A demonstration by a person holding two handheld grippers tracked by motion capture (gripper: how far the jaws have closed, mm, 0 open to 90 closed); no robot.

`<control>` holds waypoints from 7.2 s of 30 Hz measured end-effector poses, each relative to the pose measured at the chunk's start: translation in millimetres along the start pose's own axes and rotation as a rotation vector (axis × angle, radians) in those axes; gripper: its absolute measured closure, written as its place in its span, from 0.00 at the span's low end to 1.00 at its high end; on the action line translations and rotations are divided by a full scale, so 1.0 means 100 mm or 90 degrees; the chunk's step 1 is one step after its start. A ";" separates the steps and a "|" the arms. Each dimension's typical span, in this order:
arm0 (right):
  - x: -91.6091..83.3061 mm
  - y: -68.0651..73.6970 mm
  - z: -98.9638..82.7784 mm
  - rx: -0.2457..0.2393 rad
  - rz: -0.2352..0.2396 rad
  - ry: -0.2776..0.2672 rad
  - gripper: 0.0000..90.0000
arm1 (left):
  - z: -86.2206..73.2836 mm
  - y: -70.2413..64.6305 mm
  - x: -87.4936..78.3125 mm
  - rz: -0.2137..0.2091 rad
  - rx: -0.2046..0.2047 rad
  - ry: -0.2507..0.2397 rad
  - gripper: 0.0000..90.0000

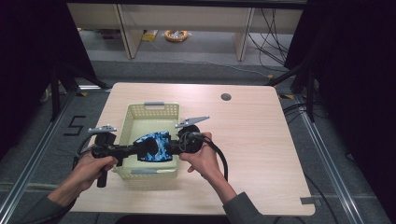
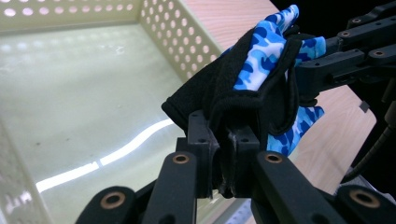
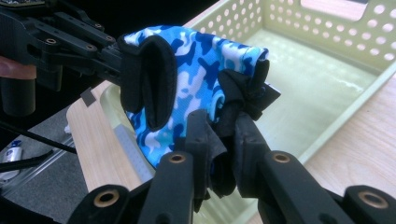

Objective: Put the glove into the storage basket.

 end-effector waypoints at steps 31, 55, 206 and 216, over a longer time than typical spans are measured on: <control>0.65 -0.14 -0.28 0.050 -0.029 0.086 0.88 | -0.47 0.32 0.13 0.043 -0.005 0.119 0.87; 0.70 -0.21 -0.35 0.071 -0.057 0.128 0.89 | -0.34 0.33 -0.10 0.081 0.029 0.122 0.58; -0.89 -0.68 -1.45 0.068 -0.046 -0.049 0.26 | -1.22 -0.76 0.09 0.036 0.138 0.009 0.18; -0.93 -0.72 -1.63 0.077 -0.058 -0.033 0.25 | -1.23 -0.76 0.10 0.034 0.139 0.014 0.18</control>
Point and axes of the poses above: each handheld gripper's, and its own axes: x roughly forward along the jaws, z roughly out of its top, y roughly to its left, the point moved 9 cm from there along x, roughly forward along the jaws, and after that the axes turned 12 degrees about x, right-handed, at the moved point
